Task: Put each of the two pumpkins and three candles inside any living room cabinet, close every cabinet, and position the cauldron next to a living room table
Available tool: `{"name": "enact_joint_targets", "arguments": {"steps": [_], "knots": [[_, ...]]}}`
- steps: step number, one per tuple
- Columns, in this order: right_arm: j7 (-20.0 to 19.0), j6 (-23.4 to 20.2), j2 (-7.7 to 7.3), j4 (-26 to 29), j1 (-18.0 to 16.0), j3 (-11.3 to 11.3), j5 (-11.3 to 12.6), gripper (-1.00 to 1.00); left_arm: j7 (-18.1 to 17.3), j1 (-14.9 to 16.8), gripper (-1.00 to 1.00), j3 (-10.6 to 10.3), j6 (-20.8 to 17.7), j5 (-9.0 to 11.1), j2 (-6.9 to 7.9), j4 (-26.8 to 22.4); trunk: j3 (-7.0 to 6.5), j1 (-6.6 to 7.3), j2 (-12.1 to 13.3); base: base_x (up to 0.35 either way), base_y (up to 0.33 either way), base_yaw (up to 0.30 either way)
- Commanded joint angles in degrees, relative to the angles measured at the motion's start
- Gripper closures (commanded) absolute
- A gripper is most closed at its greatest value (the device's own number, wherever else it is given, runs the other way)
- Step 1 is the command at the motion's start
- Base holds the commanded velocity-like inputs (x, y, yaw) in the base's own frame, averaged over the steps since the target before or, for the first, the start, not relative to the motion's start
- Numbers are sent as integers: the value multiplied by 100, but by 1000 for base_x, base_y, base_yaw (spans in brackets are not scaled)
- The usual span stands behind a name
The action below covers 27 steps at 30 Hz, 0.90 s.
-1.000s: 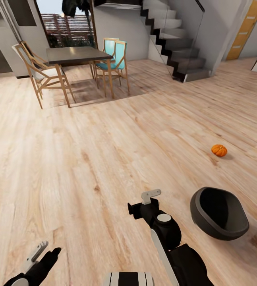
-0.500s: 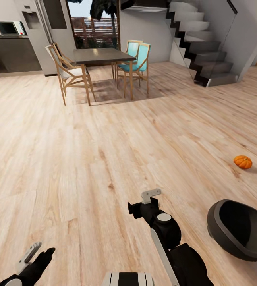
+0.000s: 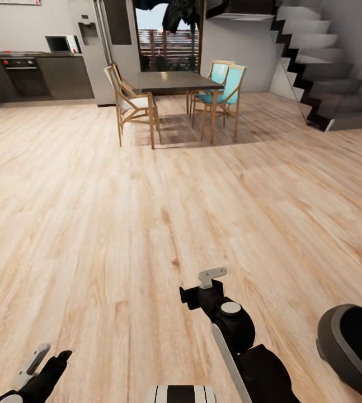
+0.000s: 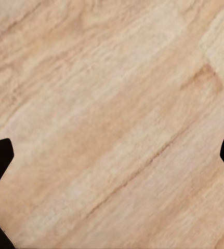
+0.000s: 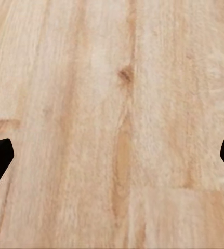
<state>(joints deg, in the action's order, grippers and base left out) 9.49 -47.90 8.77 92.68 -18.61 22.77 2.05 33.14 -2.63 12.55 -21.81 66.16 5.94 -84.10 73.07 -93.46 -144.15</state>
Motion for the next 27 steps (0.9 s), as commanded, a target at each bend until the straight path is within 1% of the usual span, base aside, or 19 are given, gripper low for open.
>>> {"name": "enact_joint_targets", "arguments": {"steps": [1,5,6,21,27], "knots": [[36,-26,-1,4,-6,8,24,-100,35,-1,-100,5,-17,39,-4,-9,-1,1,-2,0,0,291],[30,-26,-1,4,-17,10,24,-100,34,-1,-100,-8,-7,20,-26,21,-20,1,-2,0,0,290],[28,-26,-1,4,-20,16,24,-100,22,-1,-100,-33,-8,47,-44,120,-24,1,-2,0,0,290],[21,-34,-14,4,-15,28,24,-100,0,-1,-100,8,-8,21,-32,248,-94,1,-2,0,0,289],[-7,-42,-47,4,-62,2,24,-100,0,-1,-100,-1,-8,23,-35,253,-122,1,-2,0,0,288]]}}
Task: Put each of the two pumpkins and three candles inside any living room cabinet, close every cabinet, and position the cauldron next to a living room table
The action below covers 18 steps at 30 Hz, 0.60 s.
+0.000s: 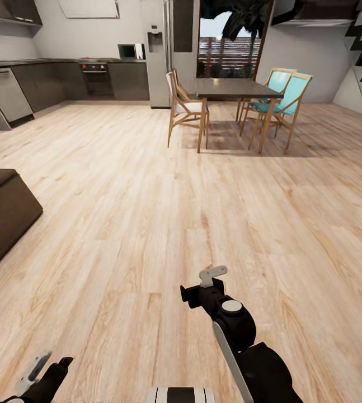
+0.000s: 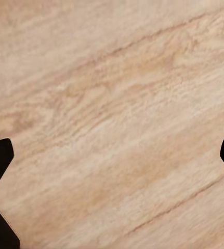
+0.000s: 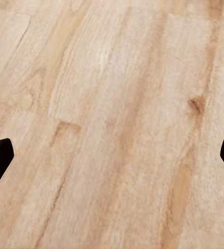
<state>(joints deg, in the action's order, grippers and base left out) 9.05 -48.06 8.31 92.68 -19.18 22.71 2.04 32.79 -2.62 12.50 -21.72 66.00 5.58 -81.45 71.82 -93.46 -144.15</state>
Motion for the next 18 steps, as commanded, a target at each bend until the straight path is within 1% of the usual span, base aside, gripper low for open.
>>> {"name": "enact_joint_targets", "arguments": {"steps": [1,18], "knots": [[33,-26,-3,4,-6,6,24,-100,35,-1,-100,1,-17,39,2,-12,-1,1,-2,0,0,287],[18,-25,-38,4,30,0,24,-100,36,-1,-100,19,-14,43,7,-32,-80,1,-2,0,0,287]]}}
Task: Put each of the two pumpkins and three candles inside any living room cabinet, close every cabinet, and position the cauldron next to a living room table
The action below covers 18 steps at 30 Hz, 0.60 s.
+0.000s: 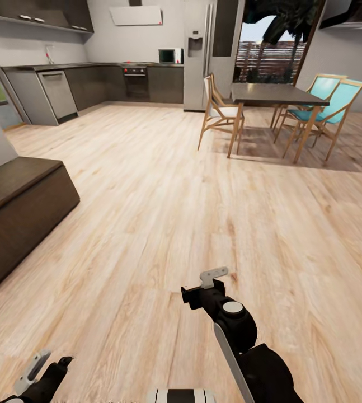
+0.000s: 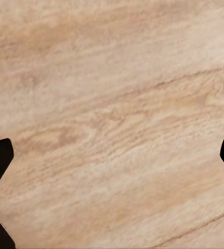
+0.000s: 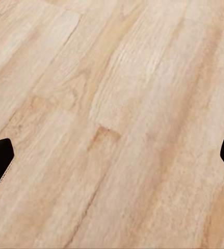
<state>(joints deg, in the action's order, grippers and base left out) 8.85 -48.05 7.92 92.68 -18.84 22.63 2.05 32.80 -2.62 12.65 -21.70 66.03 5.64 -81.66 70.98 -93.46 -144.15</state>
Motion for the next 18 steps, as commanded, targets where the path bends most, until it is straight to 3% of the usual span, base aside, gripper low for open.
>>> {"name": "enact_joint_targets", "arguments": {"steps": [1,8,18], "knots": [[38,-25,0,4,-3,9,24,-100,34,-1,-100,7,-15,40,2,-15,-1,1,-2,0,0,287],[52,-21,2,4,16,22,24,-100,38,-1,-100,125,-19,59,-15,-78,-33,1,-2,0,0,287],[62,-21,-1,4,-5,11,24,-100,30,-1,-100,103,-32,76,-17,-67,-77,1,-2,0,0,287]]}}
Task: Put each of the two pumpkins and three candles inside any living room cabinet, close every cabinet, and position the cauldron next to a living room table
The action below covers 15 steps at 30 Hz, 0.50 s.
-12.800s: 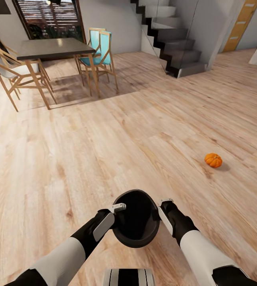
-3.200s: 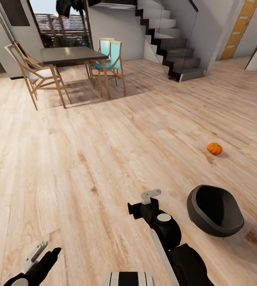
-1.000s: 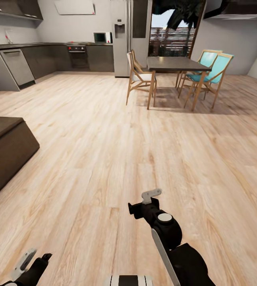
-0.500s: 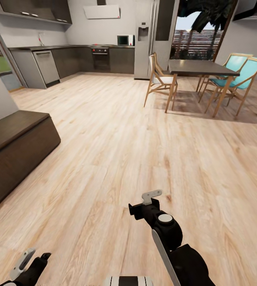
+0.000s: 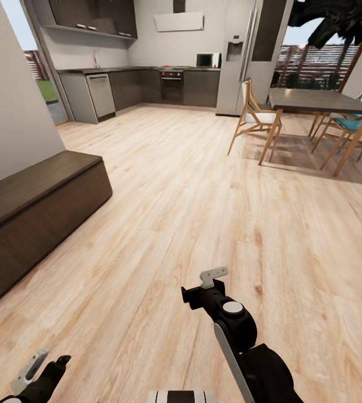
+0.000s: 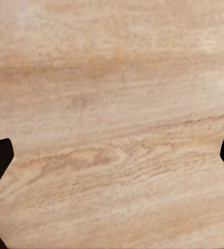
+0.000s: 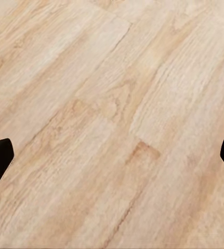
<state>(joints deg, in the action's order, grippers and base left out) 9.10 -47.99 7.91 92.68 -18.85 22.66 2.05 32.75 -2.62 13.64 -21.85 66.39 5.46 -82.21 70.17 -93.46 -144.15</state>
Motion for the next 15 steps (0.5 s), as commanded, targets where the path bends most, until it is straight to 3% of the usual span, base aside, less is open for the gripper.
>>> {"name": "enact_joint_targets", "arguments": {"steps": [1,9,15], "knots": [[37,-26,0,4,-4,8,24,-100,34,-1,-100,12,-17,40,2,-27,-1,1,-2,0,0,287],[47,-14,7,4,29,25,24,-100,30,-1,-100,-1,-29,33,0,-114,-35,1,-2,0,0,287],[48,-17,2,5,32,27,24,-100,53,-154,-100,37,-66,32,-4,-598,72,-15,-10,0,0,287]]}}
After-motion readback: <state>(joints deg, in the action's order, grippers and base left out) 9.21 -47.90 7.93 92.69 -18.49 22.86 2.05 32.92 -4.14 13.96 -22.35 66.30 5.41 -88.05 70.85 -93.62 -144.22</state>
